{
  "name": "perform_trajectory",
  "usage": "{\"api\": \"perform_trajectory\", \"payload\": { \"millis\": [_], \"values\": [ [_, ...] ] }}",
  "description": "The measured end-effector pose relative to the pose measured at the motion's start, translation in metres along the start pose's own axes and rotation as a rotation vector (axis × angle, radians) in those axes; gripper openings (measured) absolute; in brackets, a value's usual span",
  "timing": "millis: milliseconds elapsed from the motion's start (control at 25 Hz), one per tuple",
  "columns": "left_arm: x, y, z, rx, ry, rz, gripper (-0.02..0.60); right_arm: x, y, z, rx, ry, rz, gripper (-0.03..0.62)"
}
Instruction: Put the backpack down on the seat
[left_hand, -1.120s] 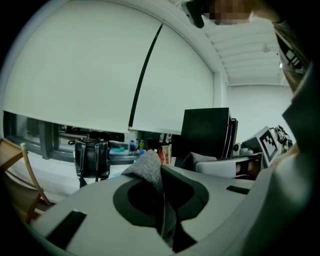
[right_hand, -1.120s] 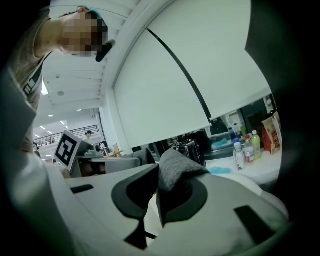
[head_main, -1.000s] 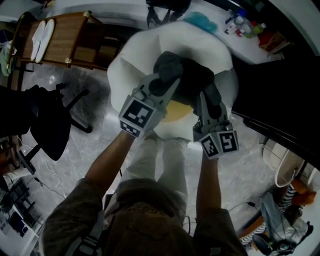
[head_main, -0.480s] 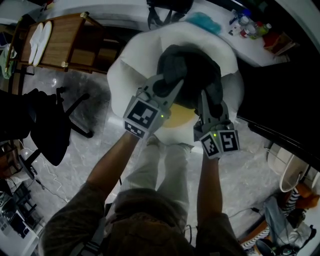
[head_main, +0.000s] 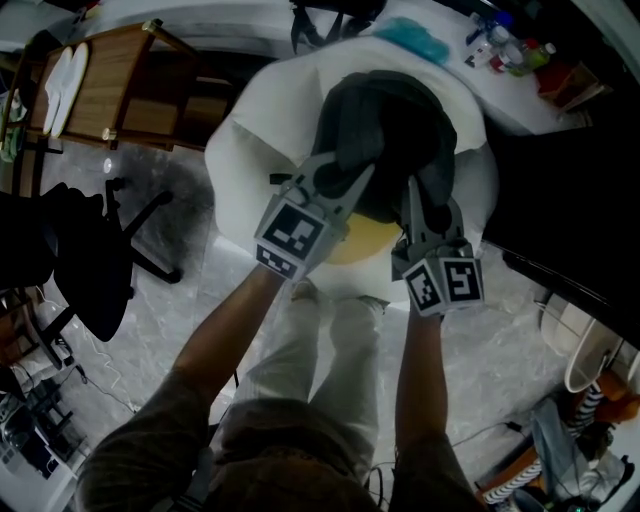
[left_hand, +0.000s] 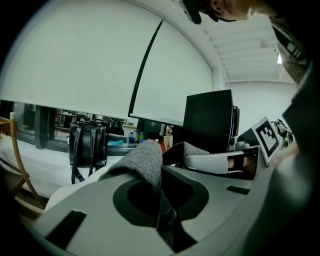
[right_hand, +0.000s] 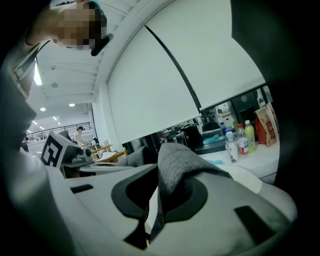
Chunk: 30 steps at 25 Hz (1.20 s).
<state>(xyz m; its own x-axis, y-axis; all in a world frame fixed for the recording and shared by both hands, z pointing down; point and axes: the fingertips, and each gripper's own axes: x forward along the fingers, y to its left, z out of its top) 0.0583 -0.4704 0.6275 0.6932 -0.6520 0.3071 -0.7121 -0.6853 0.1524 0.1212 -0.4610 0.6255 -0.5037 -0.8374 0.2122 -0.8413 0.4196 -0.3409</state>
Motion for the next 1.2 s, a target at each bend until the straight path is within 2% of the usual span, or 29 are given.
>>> {"api": "perform_trajectory", "payload": {
  "millis": [520,720,840,960,1040,1200],
  "values": [
    [0.031,0.019,-0.044,-0.005,0.002,0.037,0.04,0.025,-0.02,-0.04,0.002,-0.021,-0.024,0.046],
    [0.029,0.02,-0.052,-0.038,0.003,0.07,0.07,0.024,-0.024,-0.048,0.004,-0.004,-0.074,0.114],
    [0.024,0.021,-0.059,-0.056,0.026,0.098,0.11,0.019,-0.025,-0.053,0.018,0.013,-0.098,0.162],
    [0.021,0.02,-0.067,-0.062,0.056,0.109,0.22,0.014,-0.026,-0.057,0.019,0.026,-0.128,0.252],
    [0.018,0.018,-0.07,-0.07,0.072,0.114,0.27,0.01,-0.026,-0.06,0.011,0.039,-0.157,0.307],
    [0.009,0.014,-0.072,-0.08,0.093,0.13,0.326,0.0,-0.027,-0.066,0.012,0.067,-0.222,0.367]
  ]
}}
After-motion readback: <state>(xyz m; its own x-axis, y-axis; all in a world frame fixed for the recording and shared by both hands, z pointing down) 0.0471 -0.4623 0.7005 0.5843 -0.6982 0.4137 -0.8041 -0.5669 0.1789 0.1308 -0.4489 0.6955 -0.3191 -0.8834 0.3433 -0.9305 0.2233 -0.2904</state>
